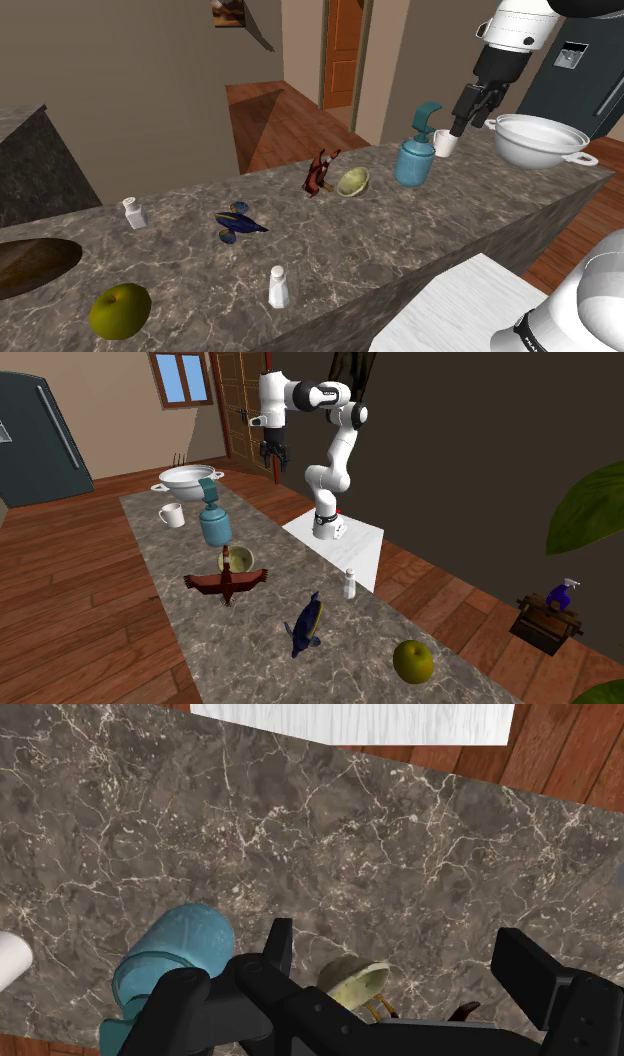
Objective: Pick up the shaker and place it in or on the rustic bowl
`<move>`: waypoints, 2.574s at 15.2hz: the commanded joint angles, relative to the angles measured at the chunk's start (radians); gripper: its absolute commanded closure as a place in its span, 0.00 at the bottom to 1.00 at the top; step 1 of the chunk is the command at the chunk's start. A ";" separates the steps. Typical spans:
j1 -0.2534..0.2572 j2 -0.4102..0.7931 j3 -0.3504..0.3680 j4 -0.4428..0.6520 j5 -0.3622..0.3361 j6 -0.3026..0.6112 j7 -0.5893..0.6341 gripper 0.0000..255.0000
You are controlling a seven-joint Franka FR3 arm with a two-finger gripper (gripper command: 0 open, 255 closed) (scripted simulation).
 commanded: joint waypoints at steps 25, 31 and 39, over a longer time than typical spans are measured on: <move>0.149 0.382 0.419 -0.074 0.209 0.503 0.442 0.00; 0.164 0.572 0.520 0.015 0.162 0.616 0.576 0.00; 0.209 0.833 0.593 0.177 0.012 0.707 0.772 0.00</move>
